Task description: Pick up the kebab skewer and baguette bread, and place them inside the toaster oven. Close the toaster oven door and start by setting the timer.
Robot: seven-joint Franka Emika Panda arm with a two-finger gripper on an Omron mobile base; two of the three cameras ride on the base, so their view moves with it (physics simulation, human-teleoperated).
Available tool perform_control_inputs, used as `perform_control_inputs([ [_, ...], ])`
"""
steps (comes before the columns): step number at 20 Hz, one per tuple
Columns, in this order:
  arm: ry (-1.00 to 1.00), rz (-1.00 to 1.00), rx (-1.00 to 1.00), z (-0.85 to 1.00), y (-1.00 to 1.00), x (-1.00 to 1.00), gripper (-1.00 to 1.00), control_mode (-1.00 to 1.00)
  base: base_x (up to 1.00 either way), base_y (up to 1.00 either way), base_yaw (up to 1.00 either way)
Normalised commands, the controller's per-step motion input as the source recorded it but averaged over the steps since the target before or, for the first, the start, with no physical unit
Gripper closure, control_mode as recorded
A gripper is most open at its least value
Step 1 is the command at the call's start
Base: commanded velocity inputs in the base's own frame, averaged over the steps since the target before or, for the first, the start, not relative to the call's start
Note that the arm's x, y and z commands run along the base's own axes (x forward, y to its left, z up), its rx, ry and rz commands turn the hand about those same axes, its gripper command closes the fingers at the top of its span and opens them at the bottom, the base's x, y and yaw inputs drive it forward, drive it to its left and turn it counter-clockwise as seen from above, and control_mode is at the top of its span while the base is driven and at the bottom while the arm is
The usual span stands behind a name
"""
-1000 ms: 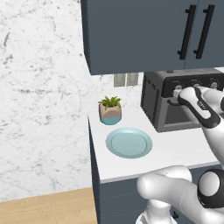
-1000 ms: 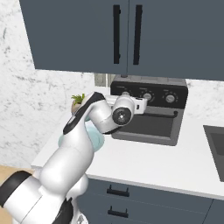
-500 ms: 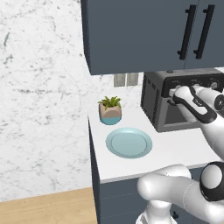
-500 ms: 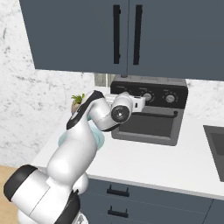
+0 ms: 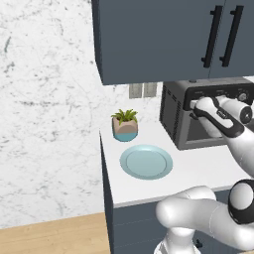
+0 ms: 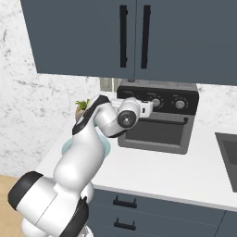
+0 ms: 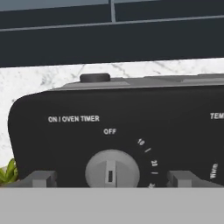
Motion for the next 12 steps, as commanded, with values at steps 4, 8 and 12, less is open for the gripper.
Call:
perform_control_inputs([
  [4, 0.00, 0.00, 0.00, 0.00, 0.01, 0.08, -1.00, -1.00, 0.00, 0.00, 0.00],
  [8, 0.00, 0.00, 0.00, -0.04, 0.01, 0.05, -1.00, -1.00, 0.00, 0.00, 0.00],
  [12, 0.00, 0.00, 0.00, -0.01, 0.00, 0.05, -1.00, -1.00, 0.00, 0.00, 0.00],
])
